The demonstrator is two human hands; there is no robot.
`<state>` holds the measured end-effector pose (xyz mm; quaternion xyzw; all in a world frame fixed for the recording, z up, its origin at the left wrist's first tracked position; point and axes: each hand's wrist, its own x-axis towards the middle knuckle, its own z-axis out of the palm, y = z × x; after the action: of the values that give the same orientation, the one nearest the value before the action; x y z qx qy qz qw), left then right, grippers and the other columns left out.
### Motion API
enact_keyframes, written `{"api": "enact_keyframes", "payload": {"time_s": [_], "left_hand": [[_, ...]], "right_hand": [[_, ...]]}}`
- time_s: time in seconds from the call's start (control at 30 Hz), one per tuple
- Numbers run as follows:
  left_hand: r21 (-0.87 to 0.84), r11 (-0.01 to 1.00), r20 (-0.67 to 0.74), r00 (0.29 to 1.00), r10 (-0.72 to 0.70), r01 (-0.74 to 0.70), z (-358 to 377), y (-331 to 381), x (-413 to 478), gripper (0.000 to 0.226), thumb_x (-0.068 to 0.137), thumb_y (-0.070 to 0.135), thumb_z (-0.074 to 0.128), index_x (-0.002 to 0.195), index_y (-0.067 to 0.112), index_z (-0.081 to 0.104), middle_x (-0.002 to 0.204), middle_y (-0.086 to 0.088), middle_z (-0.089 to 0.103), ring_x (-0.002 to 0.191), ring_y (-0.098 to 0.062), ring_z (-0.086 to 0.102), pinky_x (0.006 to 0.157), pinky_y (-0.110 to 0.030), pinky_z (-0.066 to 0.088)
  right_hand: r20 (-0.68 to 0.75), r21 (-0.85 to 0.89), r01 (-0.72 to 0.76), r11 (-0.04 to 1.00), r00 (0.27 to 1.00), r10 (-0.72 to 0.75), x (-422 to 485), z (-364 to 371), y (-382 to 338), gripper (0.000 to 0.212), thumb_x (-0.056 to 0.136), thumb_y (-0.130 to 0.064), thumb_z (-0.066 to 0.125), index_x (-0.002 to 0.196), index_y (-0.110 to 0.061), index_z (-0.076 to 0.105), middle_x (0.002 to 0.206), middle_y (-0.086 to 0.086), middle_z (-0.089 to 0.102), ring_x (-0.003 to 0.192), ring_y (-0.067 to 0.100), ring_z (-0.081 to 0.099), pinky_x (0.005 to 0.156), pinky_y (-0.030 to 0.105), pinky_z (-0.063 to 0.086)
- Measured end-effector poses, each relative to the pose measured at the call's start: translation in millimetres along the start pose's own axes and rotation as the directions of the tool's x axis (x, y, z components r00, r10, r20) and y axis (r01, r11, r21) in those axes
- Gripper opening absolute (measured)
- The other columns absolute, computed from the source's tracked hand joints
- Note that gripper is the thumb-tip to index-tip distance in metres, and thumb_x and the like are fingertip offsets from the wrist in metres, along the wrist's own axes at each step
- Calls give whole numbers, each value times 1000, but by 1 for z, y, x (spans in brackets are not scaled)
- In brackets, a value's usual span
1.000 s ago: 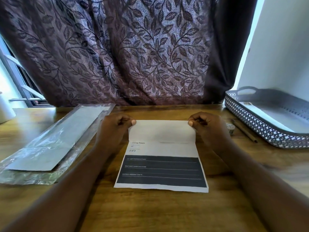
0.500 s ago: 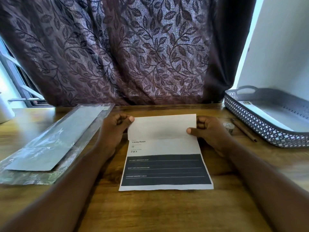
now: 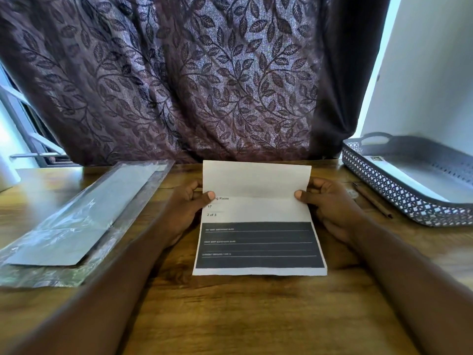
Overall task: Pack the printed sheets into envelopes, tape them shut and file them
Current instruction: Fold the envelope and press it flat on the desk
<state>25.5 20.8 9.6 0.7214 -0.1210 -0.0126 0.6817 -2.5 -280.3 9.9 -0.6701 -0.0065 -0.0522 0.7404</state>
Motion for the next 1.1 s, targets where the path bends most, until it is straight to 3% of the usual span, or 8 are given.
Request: {"api": "enact_keyframes", "payload": {"time_s": [0.17, 0.27, 0.33, 0.5, 0.63, 0.83, 1.0, 1.1], "left_hand": [[-112, 993, -18, 999, 33, -35, -4, -1, 1, 26, 96, -2, 55, 118, 9, 63, 104, -10, 77, 93, -25, 75, 78, -35, 59], [-137, 989, -27, 999, 47, -50, -6, -3, 0, 21, 94, -2, 55, 97, 10, 72, 86, -8, 75, 75, -24, 66, 64, -30, 48], [-126, 991, -28, 999, 45, -48, -7, -4, 1, 29, 93, -2, 54, 87, 13, 78, 88, -11, 74, 78, -29, 60, 66, -34, 41], [-202, 979, -33, 999, 9, -16, -5, -1, 1, 31, 96, 12, 51, 82, 4, 78, 90, -17, 76, 77, -24, 70, 63, -30, 56], [-18, 998, -54, 997, 53, -54, -5, -5, 2, 6, 82, 7, 75, 80, 13, 77, 82, -10, 76, 72, -18, 69, 73, -37, 54], [358, 933, -54, 996, 65, -42, -5, -10, 5, 16, 91, 18, 71, 93, 33, 77, 99, 7, 77, 94, -17, 72, 89, -48, 58], [528, 841, -36, 986, 160, -117, 1, -4, 1, 8, 90, 31, 71, 85, 36, 75, 92, 23, 73, 91, 0, 65, 82, -33, 52], [587, 784, 8, 970, 242, -200, 3, -2, -2, 6, 91, 30, 71, 88, 34, 75, 91, 25, 73, 89, 4, 64, 76, -28, 49]], "right_hand": [[-5, 16, -40, 999, 999, 41, 1, -2, 1, 21, 93, 3, 62, 92, -10, 78, 98, 13, 78, 87, 25, 75, 78, 40, 63], [11, -1, -40, 999, 999, 40, 0, -1, 0, 24, 93, 5, 61, 86, -9, 79, 95, 14, 78, 85, 25, 74, 78, 40, 63], [-7, -20, -43, 999, 999, 43, -1, -1, -2, 26, 93, 6, 59, 85, -8, 79, 96, 14, 78, 83, 25, 73, 78, 40, 63], [-49, -25, -129, 991, 991, 128, -1, -1, -7, 20, 87, -4, 63, 98, 7, 76, 105, 29, 73, 93, 42, 68, 95, 57, 53], [-76, -71, -58, 996, 996, 53, -3, 4, -4, 12, 89, -3, 68, 92, 2, 79, 99, 20, 77, 102, 38, 71, 96, 50, 57], [-41, -233, 30, 972, 998, -41, -4, 8, -3, 11, 87, -6, 73, 95, -8, 81, 102, 1, 79, 102, 19, 73, 97, 39, 57], [-21, -533, 234, 813, 957, -290, -7, 18, -9, 20, 85, -1, 74, 91, -21, 73, 98, -8, 75, 92, 5, 69, 79, 23, 54], [77, -747, 330, 577, 905, -418, -4, 25, -8, 18, 87, -14, 74, 100, -25, 68, 97, -14, 71, 87, 0, 64, 78, 20, 52]]}}
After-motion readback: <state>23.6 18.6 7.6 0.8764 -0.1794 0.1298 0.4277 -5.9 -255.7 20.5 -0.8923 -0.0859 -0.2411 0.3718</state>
